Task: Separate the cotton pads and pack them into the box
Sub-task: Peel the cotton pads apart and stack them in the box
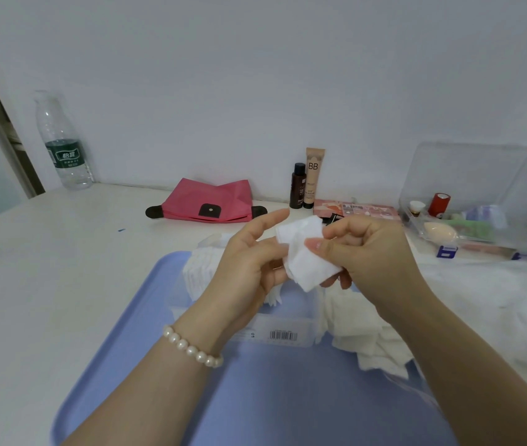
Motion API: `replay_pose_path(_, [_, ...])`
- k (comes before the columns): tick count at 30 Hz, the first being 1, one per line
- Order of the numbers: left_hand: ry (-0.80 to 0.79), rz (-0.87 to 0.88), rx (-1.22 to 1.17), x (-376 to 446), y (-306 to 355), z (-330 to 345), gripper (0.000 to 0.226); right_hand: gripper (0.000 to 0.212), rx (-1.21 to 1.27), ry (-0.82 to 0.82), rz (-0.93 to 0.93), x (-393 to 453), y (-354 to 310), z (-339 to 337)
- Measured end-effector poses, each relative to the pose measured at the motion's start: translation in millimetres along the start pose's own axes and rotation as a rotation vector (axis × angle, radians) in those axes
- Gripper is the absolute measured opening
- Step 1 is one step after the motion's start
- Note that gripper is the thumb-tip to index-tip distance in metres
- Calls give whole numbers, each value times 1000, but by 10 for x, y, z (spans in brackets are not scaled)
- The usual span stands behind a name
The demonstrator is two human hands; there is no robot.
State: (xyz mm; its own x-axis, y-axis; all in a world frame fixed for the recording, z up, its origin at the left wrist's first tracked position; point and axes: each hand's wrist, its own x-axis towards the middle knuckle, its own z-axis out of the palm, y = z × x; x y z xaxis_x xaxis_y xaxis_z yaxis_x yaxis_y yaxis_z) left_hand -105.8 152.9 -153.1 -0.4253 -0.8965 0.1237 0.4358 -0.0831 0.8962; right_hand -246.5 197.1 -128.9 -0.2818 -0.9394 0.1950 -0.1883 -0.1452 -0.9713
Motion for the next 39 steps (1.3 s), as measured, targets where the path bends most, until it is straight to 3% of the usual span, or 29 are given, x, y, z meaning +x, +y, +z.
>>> replay_pose_path(5, [32, -6, 29, 9, -22, 25, 41, 12, -85, 18, -59, -18, 3, 29])
replay_pose_path(12, [94, -52, -103, 15, 19, 28, 42, 28, -319, 87, -169, -45, -16, 56])
replay_pose_path(18, [113, -73, -98, 16, 18, 35, 39, 25, -426, 62, -196, -36, -1, 32])
replay_pose_path(23, [130, -103, -70, 35, -20, 2, 37, 25, -628, 106, -455, -44, 61, 53])
replay_pose_path(24, [139, -85, -16, 38, -30, -2, 37, 24, -596, 102, -476, -45, 52, 51])
replay_pose_path(26, [156, -47, 65, 45, -54, -4, 38, 21, -306, 68, -425, -57, -14, 31])
replay_pose_path(28, [149, -39, 74, 56, -74, -7, 36, 18, 86, 7, -230, -54, -100, 4])
replay_pose_path(30, [147, -36, 68, 55, -70, -5, 35, 16, 287, -57, -35, -48, -103, -3])
replay_pose_path(33, [120, -19, 35, 47, -60, -5, 35, 20, 305, -74, 76, -37, -41, 36])
replay_pose_path(39, [91, -22, 31, 39, -40, -7, 39, 21, 75, -44, -31, -44, 41, 89])
